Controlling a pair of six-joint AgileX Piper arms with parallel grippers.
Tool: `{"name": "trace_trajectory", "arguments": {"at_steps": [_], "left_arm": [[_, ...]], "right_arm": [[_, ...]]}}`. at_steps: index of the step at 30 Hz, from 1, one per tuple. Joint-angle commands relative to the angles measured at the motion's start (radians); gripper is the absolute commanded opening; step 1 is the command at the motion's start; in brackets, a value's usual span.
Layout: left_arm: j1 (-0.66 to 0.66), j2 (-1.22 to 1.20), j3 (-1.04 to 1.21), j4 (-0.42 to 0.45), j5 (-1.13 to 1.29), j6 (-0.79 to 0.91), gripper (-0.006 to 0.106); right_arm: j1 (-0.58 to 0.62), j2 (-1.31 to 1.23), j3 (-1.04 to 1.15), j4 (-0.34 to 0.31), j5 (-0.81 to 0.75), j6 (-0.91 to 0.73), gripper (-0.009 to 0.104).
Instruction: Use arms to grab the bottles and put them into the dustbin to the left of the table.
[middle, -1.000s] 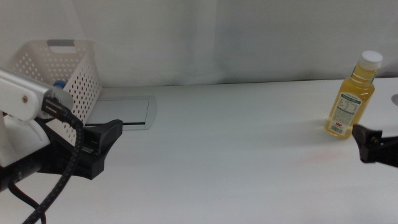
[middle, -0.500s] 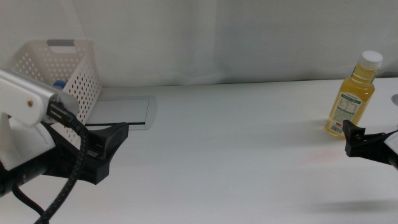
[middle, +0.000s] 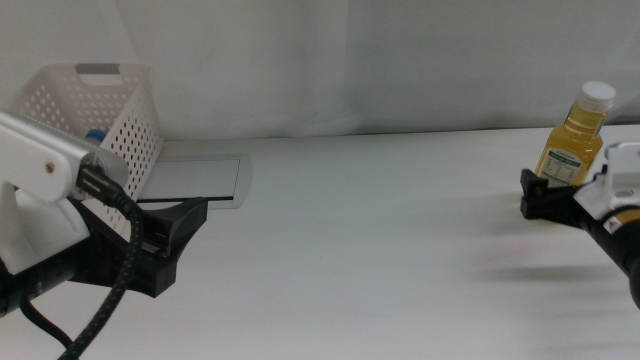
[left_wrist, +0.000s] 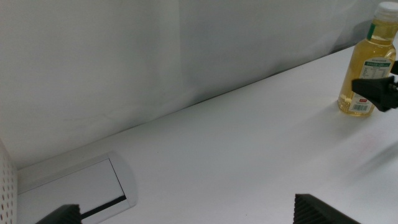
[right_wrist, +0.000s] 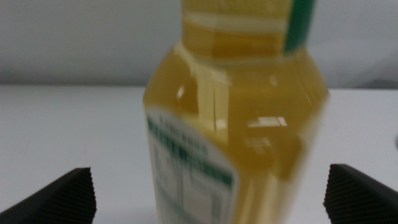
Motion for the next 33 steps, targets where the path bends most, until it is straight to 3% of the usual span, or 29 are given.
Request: {"name": "trace_trajectory", "arguments": {"at_steps": [1, 9, 17, 21, 26, 31, 33], "left_arm": [[-0.006, -0.004, 0.004, -0.011, -0.008, -0.004, 0.088], [-0.006, -0.004, 0.004, -0.011, -0.005, -0.004, 0.088], [-0.006, -0.004, 0.004, -0.011, -0.005, -0.004, 0.088], [-0.006, -0.004, 0.004, -0.011, -0.005, -0.004, 0.088], [-0.006, -0.004, 0.004, -0.011, -0.005, -0.004, 0.088], [-0.006, -0.004, 0.004, -0.004, -0.005, -0.004, 0.088], [-0.006, -0.004, 0.004, -0.004, -0.005, -0.004, 0.088]], "right_arm": [[0.004, 0.033, -0.045, -0.01, -0.002, -0.006, 0.103], [0.004, 0.096, -0.154, -0.01, 0.059, -0.003, 0.103], [0.004, 0.121, -0.184, 0.126, 0.073, 0.012, 0.097], [0.004, 0.125, -0.184, 0.128, 0.094, 0.012, 0.066], [0.004, 0.125, -0.193, 0.128, 0.079, 0.012, 0.0], [0.004, 0.117, -0.193, 0.117, 0.075, -0.007, -0.002], [0.004, 0.099, -0.193, 0.086, 0.086, -0.007, -0.003]]}}
